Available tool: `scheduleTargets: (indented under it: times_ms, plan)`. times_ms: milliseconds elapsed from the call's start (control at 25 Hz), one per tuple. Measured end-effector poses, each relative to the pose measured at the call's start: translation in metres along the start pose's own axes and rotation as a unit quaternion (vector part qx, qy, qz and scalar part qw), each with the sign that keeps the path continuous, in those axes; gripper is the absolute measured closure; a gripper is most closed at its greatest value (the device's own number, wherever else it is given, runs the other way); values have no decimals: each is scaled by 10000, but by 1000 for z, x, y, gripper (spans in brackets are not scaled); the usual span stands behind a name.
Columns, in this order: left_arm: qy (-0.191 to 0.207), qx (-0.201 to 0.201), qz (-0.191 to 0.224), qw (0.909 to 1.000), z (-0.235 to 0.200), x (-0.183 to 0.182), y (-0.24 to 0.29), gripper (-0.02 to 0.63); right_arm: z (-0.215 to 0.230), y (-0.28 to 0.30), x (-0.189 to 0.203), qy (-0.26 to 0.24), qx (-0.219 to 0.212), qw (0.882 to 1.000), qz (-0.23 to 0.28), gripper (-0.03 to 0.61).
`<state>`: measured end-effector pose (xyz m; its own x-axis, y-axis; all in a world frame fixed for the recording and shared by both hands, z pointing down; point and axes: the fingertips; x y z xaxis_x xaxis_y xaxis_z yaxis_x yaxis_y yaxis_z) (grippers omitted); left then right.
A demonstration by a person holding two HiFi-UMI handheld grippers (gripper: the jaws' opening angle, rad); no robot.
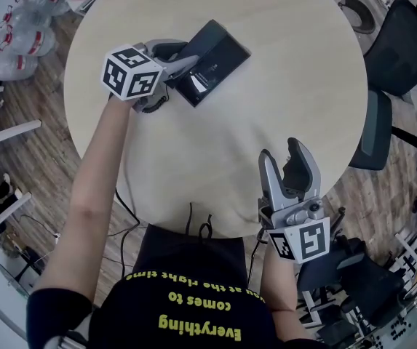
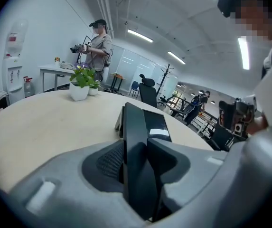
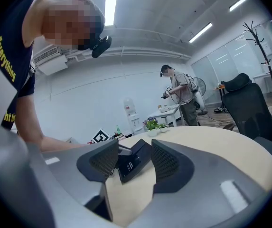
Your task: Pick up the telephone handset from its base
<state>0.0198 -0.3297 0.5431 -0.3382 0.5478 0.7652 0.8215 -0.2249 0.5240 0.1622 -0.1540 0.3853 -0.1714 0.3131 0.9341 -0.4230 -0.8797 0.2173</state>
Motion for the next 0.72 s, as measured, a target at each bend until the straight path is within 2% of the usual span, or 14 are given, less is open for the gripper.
scheduleTargets:
  times_ms: [480,520,720]
  plan:
    - [-478,47,375,9981,2,-12,-13,494,-4,6,-1,-36,-82,10000,-20,361]
    - [-516,0,428,9977,0,-14,-16,531,-4,5,-1,-39,-92,9999,-23,362]
    - [-393,-86,422,9983,-2,-23,-24,541,-2,2,0,-51,-133,9999,-20,362]
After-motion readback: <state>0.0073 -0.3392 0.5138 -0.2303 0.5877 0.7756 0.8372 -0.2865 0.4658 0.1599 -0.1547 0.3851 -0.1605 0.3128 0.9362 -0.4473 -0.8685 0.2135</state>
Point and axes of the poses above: the fingertips, and each gripper's own axes: y forward along the fingers, z to its right, x out of its underside, and after that the axes turned 2 degrees about x, right-handed
